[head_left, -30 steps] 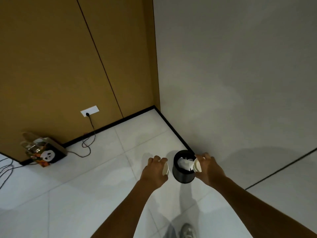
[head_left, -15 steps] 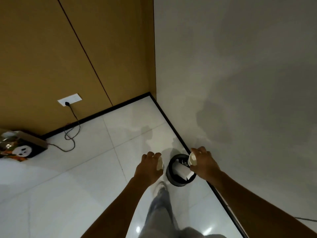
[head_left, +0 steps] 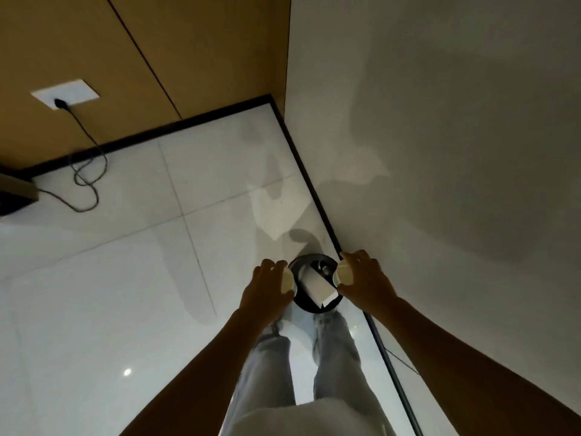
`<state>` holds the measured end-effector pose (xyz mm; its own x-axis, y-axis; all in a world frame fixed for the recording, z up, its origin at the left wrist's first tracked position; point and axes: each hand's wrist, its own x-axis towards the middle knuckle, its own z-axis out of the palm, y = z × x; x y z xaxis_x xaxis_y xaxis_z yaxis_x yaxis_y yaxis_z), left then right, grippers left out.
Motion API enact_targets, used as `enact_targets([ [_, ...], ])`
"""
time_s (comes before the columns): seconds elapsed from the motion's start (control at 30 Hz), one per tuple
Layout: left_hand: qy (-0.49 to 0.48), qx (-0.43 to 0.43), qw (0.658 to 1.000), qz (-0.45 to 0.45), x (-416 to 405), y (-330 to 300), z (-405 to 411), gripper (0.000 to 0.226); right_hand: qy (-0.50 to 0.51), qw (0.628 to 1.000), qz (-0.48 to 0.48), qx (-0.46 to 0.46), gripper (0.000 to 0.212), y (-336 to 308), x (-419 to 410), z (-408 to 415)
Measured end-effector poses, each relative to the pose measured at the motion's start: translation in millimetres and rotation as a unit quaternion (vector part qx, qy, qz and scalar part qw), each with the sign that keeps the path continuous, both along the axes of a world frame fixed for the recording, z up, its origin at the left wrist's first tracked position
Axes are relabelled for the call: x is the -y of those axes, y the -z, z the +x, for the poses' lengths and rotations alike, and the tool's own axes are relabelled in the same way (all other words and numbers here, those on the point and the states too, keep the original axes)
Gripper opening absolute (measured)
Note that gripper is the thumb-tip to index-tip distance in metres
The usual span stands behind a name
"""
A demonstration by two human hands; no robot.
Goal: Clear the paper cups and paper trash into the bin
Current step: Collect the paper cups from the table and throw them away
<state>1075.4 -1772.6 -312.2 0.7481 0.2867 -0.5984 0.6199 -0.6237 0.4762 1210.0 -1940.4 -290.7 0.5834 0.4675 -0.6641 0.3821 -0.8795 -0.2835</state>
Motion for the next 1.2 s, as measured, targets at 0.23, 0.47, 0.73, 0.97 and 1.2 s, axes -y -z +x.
enact_targets([
  [0.23, -0.129, -0.021, 0.991, -0.035, 40, 109, 29, 0.066, -0.043, 0.997, -0.013, -0.055, 0.076, 119, 0, 39],
  [0.47, -0.148, -0.051, 0.987, -0.043, 74, 236, 43, 0.064, -0.082, 0.993, -0.025, -0.083, 0.077, 256, 10, 50],
  [0.73, -0.109, -0.056, 0.992, 0.007, 82, 357, 49, 0.067, -0.128, 0.988, -0.018, -0.089, 0.073, 382, 19, 46],
  [0.97, -0.099, -0.041, 0.994, 0.024, 102, 408, 69, 0.065, -0.163, 0.986, 0.023, -0.023, 0.071, 435, 22, 45],
  [1.2, -0.055, -0.036, 0.996, 0.061, 107, 406, 62, 0.067, -0.196, 0.980, 0.032, 0.003, 0.077, 434, 27, 47],
])
